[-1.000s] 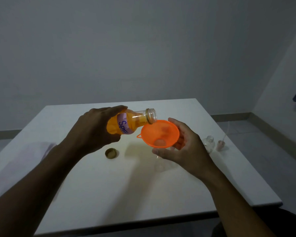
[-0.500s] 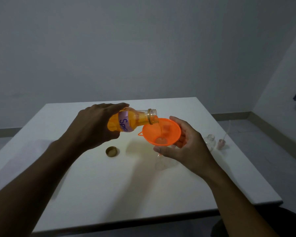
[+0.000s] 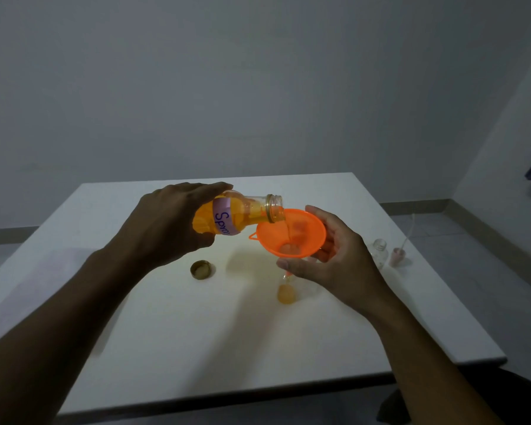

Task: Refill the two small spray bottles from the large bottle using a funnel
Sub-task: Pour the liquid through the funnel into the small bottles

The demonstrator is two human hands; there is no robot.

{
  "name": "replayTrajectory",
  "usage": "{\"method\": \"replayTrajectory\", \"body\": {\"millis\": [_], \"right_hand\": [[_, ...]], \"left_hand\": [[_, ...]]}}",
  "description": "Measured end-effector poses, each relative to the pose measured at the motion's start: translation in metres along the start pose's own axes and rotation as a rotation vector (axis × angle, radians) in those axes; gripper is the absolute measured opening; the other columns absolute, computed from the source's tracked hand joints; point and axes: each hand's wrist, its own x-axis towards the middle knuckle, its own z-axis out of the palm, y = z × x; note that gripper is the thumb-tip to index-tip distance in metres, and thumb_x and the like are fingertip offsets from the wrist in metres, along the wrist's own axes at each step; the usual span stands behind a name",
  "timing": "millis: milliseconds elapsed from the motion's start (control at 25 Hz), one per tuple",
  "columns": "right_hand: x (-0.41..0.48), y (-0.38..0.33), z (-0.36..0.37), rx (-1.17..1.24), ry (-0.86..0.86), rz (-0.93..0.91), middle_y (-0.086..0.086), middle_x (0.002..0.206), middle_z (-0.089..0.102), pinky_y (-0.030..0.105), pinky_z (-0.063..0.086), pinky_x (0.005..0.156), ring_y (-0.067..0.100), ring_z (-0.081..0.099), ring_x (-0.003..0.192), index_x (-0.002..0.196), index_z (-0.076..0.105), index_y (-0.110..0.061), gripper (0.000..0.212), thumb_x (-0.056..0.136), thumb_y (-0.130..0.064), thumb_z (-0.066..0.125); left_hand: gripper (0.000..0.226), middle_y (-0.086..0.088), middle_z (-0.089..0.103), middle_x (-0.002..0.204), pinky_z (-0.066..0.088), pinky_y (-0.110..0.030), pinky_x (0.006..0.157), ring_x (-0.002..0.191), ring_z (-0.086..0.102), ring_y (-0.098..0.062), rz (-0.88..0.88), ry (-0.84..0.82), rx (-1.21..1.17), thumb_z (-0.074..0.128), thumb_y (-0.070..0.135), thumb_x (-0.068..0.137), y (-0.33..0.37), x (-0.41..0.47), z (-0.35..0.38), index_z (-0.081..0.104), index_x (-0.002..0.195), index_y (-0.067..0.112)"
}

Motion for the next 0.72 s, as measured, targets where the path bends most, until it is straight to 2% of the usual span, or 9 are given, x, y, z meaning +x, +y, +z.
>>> {"method": "replayTrajectory", "body": {"millis": [200,720], "right_hand": [[0.0001,-0.0001,-0.0003,-0.013,-0.002,0.002,-0.008,0.143,0.05,0.037,0.056,0.097,0.016,0.054,0.126,0.146,0.04,-0.03,0.098,0.061,-0.046,0.087],[0.0002,-0.0007,-0.0021,-0.002,0.005,-0.008,-0.009,0.14,0.052,0.025,0.057,0.091,0.013,0.056,0.123,0.146,0.041,-0.028,0.1,0.059,-0.047,0.085]], "left_hand": [[0.085,-0.006,0.068,0.118,0.051,-0.038,0.073,0.097,0.065,-0.033,0.001,0.0,0.001,0.088,0.021,0.058,0.0,-0.0001,-0.0011,0.052,0.135,0.024],[0.087,-0.005,0.067,0.121,0.053,-0.04,0.076,0.101,0.064,-0.032,-0.018,-0.013,-0.02,0.088,0.023,0.059,-0.002,-0.0006,0.0021,0.05,0.137,0.026]]}}
